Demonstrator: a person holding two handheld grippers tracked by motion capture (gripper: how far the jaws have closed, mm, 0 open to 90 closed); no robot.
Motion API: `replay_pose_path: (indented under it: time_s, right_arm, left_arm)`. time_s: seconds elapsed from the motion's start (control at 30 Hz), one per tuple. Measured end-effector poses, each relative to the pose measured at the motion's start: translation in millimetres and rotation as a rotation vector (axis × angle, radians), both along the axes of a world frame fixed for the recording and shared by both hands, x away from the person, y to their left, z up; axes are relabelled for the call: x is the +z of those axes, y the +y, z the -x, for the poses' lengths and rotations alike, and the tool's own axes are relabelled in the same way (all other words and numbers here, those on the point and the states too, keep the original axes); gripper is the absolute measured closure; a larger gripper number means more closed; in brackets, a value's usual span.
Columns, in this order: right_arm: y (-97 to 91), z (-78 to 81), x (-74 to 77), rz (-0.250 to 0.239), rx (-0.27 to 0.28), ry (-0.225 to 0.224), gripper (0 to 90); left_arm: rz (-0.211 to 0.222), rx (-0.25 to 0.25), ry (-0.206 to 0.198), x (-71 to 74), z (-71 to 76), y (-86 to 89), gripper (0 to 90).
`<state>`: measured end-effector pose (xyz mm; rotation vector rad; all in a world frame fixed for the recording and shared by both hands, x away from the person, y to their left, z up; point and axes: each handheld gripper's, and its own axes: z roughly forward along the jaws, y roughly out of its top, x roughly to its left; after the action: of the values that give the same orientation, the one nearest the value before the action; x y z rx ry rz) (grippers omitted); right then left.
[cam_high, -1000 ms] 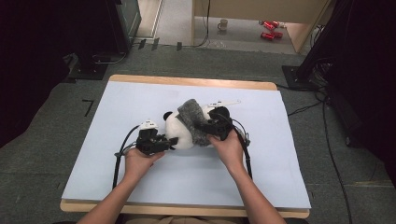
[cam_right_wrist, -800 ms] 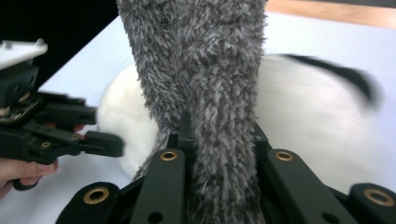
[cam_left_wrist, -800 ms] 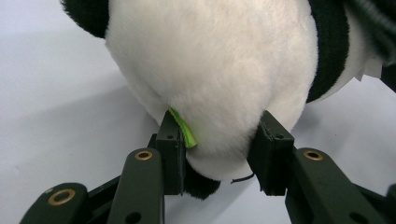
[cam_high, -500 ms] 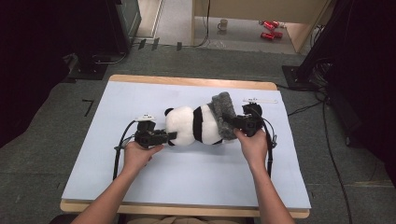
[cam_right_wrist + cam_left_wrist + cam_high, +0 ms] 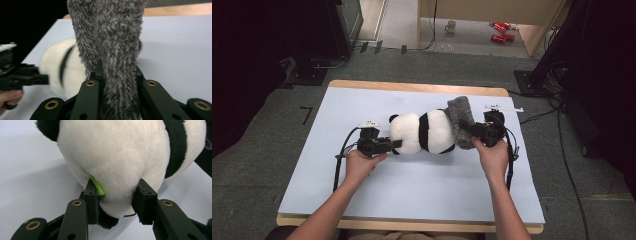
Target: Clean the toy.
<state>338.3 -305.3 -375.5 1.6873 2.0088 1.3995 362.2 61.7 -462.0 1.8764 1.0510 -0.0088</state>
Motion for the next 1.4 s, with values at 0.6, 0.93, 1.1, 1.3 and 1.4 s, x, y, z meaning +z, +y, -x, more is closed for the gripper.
replay_pose_path:
  time_s: [0.6,0.93,1.1,1.3,1.4]
  right_arm:
    - [112.8,-5.1,-9.8,0.02,0.263,0.009,76.1]
    - [130.2,-4.1,-18.7,-0.009,0.28,0.005,75.8]
    - [138.7,-4.6,-22.4,0.022,0.331,0.035,75.4]
    - [138.9,-5.8,-28.2,0.115,0.336,0.003,76.4]
    - [137.8,-6.5,-28.5,0.148,0.333,-0.002,76.5]
  left_arm:
    - [-0.023,0.008,-0.077,7.4,26.0,-8.1,60.1]
    - [-0.045,0.026,-0.12,11.8,35.5,-11.2,60.7]
    - [-0.079,0.022,-0.118,11.0,35.5,-14.7,60.8]
    - [-0.082,0.011,-0.107,7.9,33.8,-15.0,60.8]
    - [-0.094,0.01,-0.094,6.2,31.5,-13.1,61.1]
